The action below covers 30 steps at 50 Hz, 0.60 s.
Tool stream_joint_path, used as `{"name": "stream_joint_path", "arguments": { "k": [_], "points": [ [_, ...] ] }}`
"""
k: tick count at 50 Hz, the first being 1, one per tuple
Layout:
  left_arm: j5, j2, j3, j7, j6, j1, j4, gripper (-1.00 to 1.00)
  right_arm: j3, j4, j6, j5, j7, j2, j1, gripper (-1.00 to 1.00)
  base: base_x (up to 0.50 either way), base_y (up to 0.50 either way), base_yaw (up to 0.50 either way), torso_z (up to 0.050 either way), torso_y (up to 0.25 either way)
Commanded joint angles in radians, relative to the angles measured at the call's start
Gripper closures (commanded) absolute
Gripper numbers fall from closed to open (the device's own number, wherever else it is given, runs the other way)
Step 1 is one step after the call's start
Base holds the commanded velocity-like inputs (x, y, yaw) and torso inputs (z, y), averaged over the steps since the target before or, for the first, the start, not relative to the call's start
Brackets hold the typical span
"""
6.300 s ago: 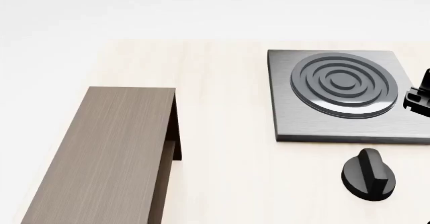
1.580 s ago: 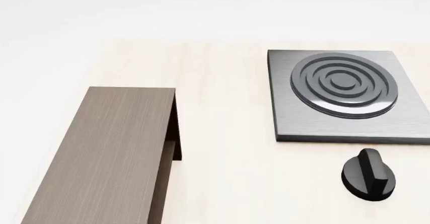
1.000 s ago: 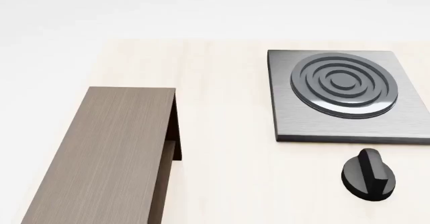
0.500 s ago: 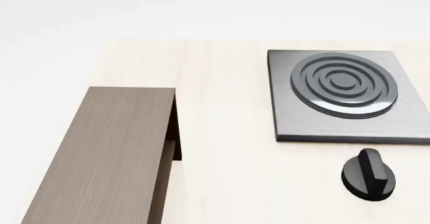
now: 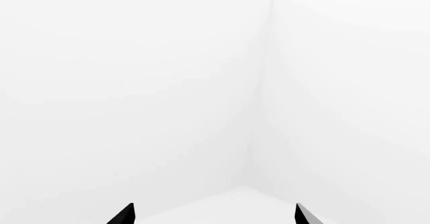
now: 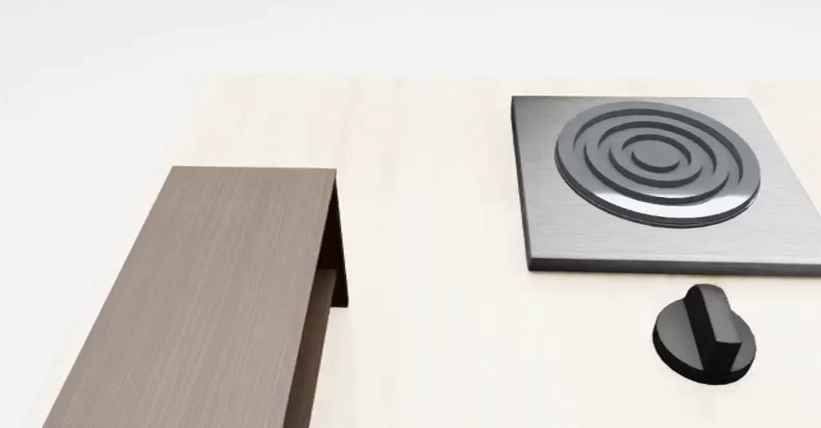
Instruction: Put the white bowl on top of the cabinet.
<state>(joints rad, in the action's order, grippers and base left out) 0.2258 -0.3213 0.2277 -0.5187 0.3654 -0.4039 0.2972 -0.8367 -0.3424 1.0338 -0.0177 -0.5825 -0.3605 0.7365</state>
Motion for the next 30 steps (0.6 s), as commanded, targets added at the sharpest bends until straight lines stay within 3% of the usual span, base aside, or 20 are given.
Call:
{"name": "stream_joint_path", "arguments": {
  "k": [1,11,30],
  "points": [
    [0.006,-0.004,0.001,-0.003,0.007,-0.002,0.009,-1.00,0.035,0.030,-0.031,0.036,0.041,0.017,-0.030,1.00,0.00,0.00,0.00,0.000,0.000],
    [0.007,-0.005,-0.002,-0.006,0.007,-0.001,0.009,-1.00,0.081,0.135,-0.037,0.017,0.030,0.030,-0.033,1.00,0.00,0.00,0.00,-0.001,0.000],
    [0.013,-0.008,-0.005,-0.009,0.010,-0.003,0.011,-1.00,0.337,0.210,-0.075,-0.066,0.021,-0.021,0.076,1.00,0.00,0.00,0.00,0.000,0.000]
  ]
}}
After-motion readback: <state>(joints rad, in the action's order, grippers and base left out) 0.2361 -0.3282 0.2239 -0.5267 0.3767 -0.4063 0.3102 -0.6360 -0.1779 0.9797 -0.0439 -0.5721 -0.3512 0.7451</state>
